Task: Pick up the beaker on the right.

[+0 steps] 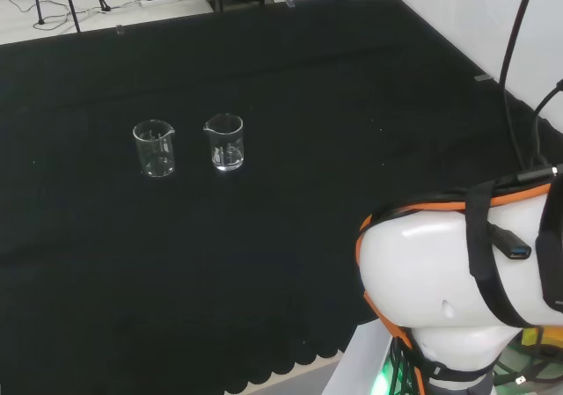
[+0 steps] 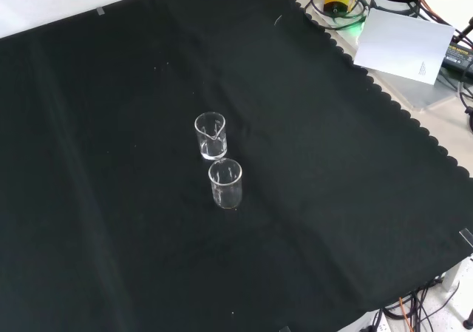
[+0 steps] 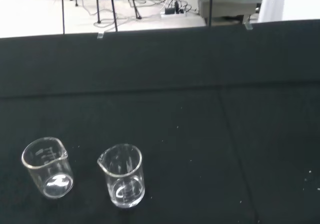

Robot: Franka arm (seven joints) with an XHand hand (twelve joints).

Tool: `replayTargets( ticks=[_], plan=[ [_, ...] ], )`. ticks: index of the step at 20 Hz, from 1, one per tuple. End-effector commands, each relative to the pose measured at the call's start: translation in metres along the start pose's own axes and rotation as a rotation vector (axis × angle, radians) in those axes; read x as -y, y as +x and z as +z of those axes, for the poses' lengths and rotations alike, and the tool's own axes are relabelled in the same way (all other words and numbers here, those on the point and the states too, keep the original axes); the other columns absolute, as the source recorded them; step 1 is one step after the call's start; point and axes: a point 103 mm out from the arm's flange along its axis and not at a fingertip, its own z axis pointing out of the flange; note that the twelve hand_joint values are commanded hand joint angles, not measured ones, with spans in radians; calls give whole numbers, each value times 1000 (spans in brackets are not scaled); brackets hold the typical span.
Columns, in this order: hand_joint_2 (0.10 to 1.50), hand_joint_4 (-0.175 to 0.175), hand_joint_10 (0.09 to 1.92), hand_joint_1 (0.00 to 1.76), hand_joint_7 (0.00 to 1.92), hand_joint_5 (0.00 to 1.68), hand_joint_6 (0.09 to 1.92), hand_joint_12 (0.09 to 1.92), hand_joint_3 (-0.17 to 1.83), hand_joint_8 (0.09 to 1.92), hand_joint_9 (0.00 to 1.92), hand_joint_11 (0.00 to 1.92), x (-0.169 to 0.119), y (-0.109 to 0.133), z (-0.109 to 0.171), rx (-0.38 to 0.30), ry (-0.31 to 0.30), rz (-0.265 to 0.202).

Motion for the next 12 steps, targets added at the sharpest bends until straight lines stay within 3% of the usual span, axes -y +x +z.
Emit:
replayTargets(
  ticks=[1,12],
  plan=[
    [1207,-33,660,157,142,391,87,1241,365,534,230,0,-11,-4,22,30,23,71],
    [1211,-36,668,178,150,403,87,1238,338,536,237,0,-38,-33,80,-54,53,100]
  ],
)
